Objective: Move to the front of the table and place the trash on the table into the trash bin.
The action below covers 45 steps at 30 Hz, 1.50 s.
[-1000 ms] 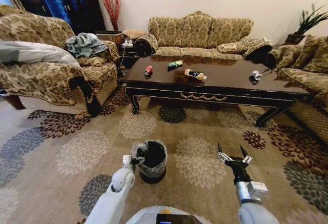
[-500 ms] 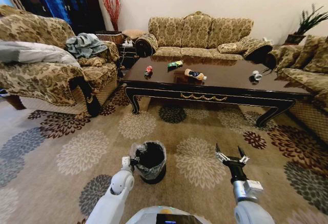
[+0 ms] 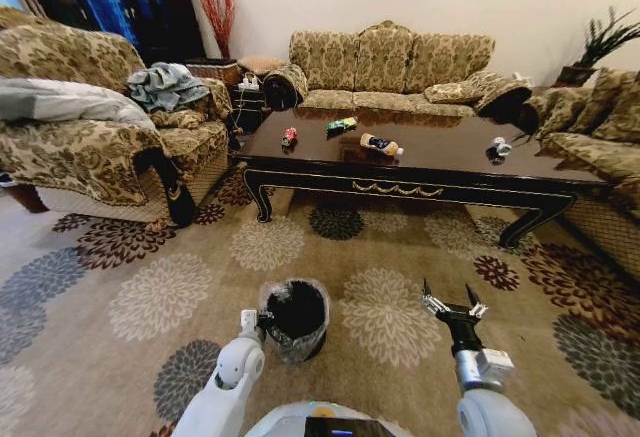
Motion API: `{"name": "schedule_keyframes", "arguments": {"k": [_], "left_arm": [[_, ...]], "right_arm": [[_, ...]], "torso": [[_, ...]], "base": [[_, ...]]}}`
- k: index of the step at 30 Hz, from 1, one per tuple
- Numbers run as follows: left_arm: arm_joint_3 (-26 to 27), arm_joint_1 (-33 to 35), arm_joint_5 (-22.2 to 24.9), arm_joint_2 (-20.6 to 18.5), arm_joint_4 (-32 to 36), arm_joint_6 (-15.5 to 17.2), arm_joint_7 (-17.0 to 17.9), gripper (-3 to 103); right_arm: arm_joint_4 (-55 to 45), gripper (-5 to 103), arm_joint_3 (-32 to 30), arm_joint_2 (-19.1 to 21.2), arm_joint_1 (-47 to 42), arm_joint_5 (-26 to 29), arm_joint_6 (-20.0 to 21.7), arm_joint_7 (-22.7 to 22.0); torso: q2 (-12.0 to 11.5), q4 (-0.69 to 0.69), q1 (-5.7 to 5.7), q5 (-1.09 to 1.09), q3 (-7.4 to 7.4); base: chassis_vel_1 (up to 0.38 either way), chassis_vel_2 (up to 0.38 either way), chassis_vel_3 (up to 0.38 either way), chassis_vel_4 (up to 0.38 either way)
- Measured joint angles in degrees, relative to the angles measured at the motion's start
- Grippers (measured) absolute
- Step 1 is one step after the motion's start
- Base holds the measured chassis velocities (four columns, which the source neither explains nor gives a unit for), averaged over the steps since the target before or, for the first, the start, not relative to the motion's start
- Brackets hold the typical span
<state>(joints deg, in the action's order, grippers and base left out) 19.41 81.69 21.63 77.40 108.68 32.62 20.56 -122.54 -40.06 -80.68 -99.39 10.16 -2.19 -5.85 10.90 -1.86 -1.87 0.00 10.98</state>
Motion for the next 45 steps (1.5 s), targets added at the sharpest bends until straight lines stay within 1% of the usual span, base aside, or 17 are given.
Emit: {"name": "schedule_keyframes", "arguments": {"k": [4,6,12,13,15,16,17,18,19,20,21,25,28,31,33,36,45], "left_arm": [[0.98,1.02,0.02,-0.22,3.74,-0.38,-0.04,2],[2.08,1.91,0.11,-0.95,6.65,-0.38,-0.16,2],[5.09,2.58,-0.47,-2.43,9.64,-1.52,-1.18,2],[7.99,2.58,-1.38,-3.62,10.89,-2.59,-3.39,2],[11.04,2.65,-1.76,-5.36,12.06,-3.32,-7.72,2],[11.04,2.65,-1.76,-5.36,12.06,-3.32,-7.72,2],[12.44,2.8,-1.88,-6.56,12.75,-3.57,-9.94,2],[13.05,2.91,-1.89,-7.1,13.09,-3.72,-10.8,2],[14.63,3.34,-1.91,-9.06,14.21,-4.23,-13.06,2],[15.4,3.69,-1.75,-10.14,15.11,-4.3,-13.99,2],[15.4,3.69,-1.75,-10.14,15.11,-4.3,-13.99,2],[17.7,5.57,2.21,-14.39,19.47,-2.8,-15.1,2],[18.46,6.28,2.69,-15.11,20.01,-2.43,-16.24,2],[18.64,6.27,3.44,-14.83,19.87,-2.66,-15.99,2],[18.84,6.31,6.03,-13.67,19.95,-3.11,-15.45,2],[18.63,6.48,7.35,-13.01,20.43,-3.08,-14.89,2],[18.32,7.3,7.29,-11.73,22.19,-1.69,-13.65,2]], "right_arm": [[0.0,100,0.03,0.46,0.56,0.24,0.15,-0.13],[-0.2,100,0.68,0.82,1.78,0.24,1.03,-0.52],[-0.96,100,1.22,1.89,4.12,0.29,2.96,-0.86],[-1.41,100,1.21,2.69,5.37,0.66,4.06,-0.93],[-2.05,100,1.07,3.73,6.34,1.2,5.33,-0.8],[-2.05,100,1.07,3.73,6.34,1.2,5.33,-0.8],[-2.63,100,0.9,4.32,6.61,1.48,6.22,-0.18],[-3.07,100,0.68,4.65,6.68,1.71,6.89,0.46],[-4.29,100,-0.05,5.55,6.78,2.74,8.86,2.49],[-5.23,100,-0.43,6.22,7.03,3.64,9.95,3.58],[-5.23,100,-0.43,6.22,7.03,3.64,9.95,3.58],[-9.12,100,-1.89,8.71,9.06,6.74,13.77,5.42],[-10.9,100,-2.09,9.56,9.45,7.61,14.69,5.56],[-11.73,100,-2.09,9.64,9.27,7.86,14.81,5.59],[-11.98,100,-1.95,9.05,8.94,7.91,14.72,5.61],[-11.27,100,-1.7,8.81,8.94,7.91,14.37,5.61],[-11.07,100,-1.9,8.07,9.17,7.82,13.95,5.79]], "torso": [[0.02,0.02,0.0,-0.01,-0.01],[0.02,0.01,0.0,0.01,-0.01],[0.03,0.01,0.0,-0.01,0.0],[0.03,0.0,0.0,-0.01,0.0],[0.03,0.0,0.0,0.01,0.0],[0.03,0.0,0.0,0.01,0.0],[0.03,0.0,0.0,-0.02,0.0],[0.04,0.0,0.0,-0.03,0.0],[0.03,0.01,0.0,-0.02,0.0],[0.04,0.01,0.0,-0.01,0.0],[0.04,0.01,0.0,-0.01,0.0],[0.05,0.01,0.01,-0.01,0.0],[0.05,0.0,0.01,-0.01,0.0],[0.05,0.0,0.0,-0.01,0.0],[0.31,0.01,-0.07,-0.02,0.17],[0.76,0.01,-0.21,-0.01,0.48],[2.99,0.01,-0.81,-0.01,2.1]], "base": [[0.0,0.0,0.0,0.0],[0.0,0.0,0.0,0.0],[0.0,0.0,0.0,0.0],[0.0,0.0,0.0,0.0],[0.0,0.0,0.0,0.0],[0.0,0.0,0.0,0.0],[0.0,0.0,0.0,0.0],[0.0,0.0,0.0,0.0],[0.0,0.0,0.0,0.0],[0.0,0.0,0.0,0.0],[0.0,0.0,0.0,0.0],[0.0,0.0,0.0,0.0],[0.0,0.0,0.0,0.0],[0.0,0.0,0.0,0.0],[0.0,0.0,0.0,0.0],[0.0,0.0,0.0,0.0],[0.0,0.0,0.0,0.0]]}}
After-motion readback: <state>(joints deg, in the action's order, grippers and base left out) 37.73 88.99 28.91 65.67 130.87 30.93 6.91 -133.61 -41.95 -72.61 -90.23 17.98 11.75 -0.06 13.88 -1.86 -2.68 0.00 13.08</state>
